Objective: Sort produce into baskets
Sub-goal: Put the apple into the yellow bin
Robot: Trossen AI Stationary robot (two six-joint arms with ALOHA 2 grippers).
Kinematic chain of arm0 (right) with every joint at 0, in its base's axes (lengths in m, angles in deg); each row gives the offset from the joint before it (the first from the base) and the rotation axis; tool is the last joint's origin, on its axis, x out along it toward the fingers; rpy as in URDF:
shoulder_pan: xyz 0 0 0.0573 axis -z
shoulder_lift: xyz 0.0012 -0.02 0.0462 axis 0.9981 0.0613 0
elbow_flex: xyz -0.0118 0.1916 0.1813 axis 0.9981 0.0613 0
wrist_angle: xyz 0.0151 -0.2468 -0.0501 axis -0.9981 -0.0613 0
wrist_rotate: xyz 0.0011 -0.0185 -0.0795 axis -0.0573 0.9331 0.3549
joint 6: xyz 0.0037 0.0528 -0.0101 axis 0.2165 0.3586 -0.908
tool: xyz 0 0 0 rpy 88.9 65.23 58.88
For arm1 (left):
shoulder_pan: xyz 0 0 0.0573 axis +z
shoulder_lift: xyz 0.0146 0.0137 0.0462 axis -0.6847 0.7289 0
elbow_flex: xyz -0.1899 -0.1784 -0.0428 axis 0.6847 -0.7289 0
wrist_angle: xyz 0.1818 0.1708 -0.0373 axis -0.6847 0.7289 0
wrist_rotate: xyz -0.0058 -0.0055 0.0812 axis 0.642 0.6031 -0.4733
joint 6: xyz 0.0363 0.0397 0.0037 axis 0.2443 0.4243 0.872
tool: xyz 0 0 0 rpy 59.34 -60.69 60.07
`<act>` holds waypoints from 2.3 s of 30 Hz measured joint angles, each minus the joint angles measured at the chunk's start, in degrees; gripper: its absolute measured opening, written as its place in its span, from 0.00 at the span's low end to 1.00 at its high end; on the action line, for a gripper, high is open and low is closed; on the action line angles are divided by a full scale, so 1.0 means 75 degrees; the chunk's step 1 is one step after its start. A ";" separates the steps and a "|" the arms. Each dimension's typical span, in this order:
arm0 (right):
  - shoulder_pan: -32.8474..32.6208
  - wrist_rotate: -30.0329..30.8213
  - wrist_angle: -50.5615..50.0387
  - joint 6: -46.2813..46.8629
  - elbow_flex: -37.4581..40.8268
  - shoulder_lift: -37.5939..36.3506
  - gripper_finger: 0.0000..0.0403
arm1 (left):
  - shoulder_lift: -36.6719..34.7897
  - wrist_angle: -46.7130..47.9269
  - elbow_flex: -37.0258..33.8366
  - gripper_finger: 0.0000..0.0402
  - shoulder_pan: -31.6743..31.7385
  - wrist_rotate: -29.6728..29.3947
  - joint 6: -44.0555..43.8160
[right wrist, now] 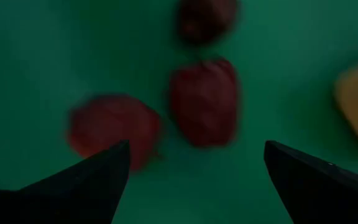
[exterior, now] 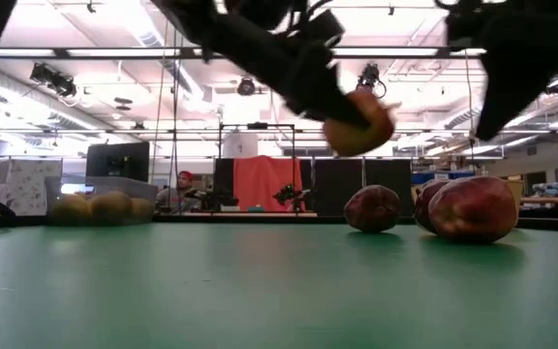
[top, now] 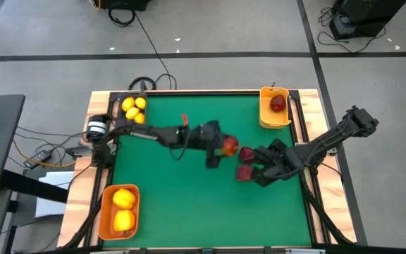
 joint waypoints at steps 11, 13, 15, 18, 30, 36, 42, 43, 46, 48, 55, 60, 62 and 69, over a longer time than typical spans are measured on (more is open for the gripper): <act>-0.0539 0.1668 -0.2386 0.2286 0.0000 -0.0762 0.94 | 0.2026 -0.0163 0.2623 0.90 0.0855 0.1571 0.0905; -0.0541 0.2011 -0.2367 0.2335 0.0000 -0.1131 0.94 | 0.2187 -0.0214 0.2763 0.90 0.0810 0.1567 0.1174; -0.0538 0.2270 -0.2358 0.2378 0.0000 -0.1589 0.94 | 0.2211 -0.0337 0.2763 0.91 0.0763 0.1444 0.1428; -0.0534 0.2447 -0.2253 0.2498 0.0000 -0.2317 0.94 | 0.2192 -0.0607 0.2774 0.91 0.0681 0.0956 0.1805; -0.0072 0.2521 0.0301 0.0192 0.0000 -0.2662 0.94 | 0.2182 -0.1298 0.2775 0.91 0.0431 0.0082 0.2197; 0.0526 0.2171 0.0519 -0.0501 0.0000 -0.1896 0.94 | 0.2180 -0.1279 0.2775 0.91 0.0344 0.0080 0.2186; 0.0982 0.1833 0.0729 -0.0936 0.0000 -0.1310 0.94 | 0.2182 -0.1148 0.2763 0.91 0.0210 0.0047 0.2368; 0.1045 0.1745 0.0753 -0.0945 0.0000 -0.1264 0.94 | 0.2182 -0.1131 0.2757 0.91 0.0181 0.0023 0.2413; 0.1192 0.1433 0.0786 -0.0959 -0.0003 -0.1246 0.92 | 0.2183 -0.1106 0.2752 0.91 0.0137 -0.0044 0.2495; 0.1223 0.1409 0.0787 -0.0985 -0.0003 -0.1283 0.87 | 0.2185 -0.1122 0.2751 0.91 0.0123 -0.0147 0.2519; 0.1341 0.1273 0.0750 -0.1031 -0.0003 -0.1622 0.73 | 0.2183 -0.1031 0.2769 0.95 0.0089 -0.0626 0.2309; 0.1536 0.1454 0.0626 -0.0837 0.0003 -0.1879 0.73 | 0.2128 -0.0432 0.2818 0.99 0.0189 -0.0925 0.1466; 0.1644 0.1522 0.0543 -0.0818 0.0003 -0.1943 0.73 | 0.2136 0.0016 0.2808 0.99 0.0285 -0.0940 0.1179; 0.2251 0.2289 -0.0565 -0.0371 0.0003 -0.2013 0.72 | 0.2162 0.1825 0.2789 0.99 0.0655 -0.0151 0.0238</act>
